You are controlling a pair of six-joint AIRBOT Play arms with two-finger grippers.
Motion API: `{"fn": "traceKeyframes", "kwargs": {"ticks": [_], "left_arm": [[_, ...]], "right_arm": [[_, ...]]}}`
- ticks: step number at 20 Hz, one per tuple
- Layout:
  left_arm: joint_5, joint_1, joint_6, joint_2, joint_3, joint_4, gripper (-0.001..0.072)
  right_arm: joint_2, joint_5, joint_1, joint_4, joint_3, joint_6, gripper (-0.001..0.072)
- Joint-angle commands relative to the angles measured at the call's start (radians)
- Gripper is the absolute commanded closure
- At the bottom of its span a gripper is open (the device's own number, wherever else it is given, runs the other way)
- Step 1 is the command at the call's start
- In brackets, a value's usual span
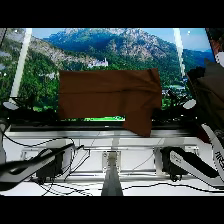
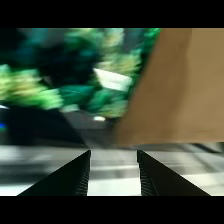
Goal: Fold the clothes and pants, and hang the long-sleeved shirts on hangers.
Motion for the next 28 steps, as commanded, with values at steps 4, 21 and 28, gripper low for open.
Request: {"fn": "traceKeyframes", "kwargs": {"ticks": [4, 21, 28], "left_arm": [[0.113, 0.0, 0.219, -0.135, -0.004, -0.272, 0.0605], [0.491, -0.245, 0.177, -0.262, 0.537, -0.541, 0.0695], [0.642, -0.316, 0.297, -0.325, 0.581, -0.574, -0.0013]], "right_arm": [[0.003, 0.019, 0.001, 0.023, 0.019, -0.056, 0.0689], [-0.231, -0.613, 0.175, 0.362, 0.561, 0.041, 0.0691], [-0.325, -0.743, 0.172, 0.306, 0.592, 0.049, 0.0012]]}}
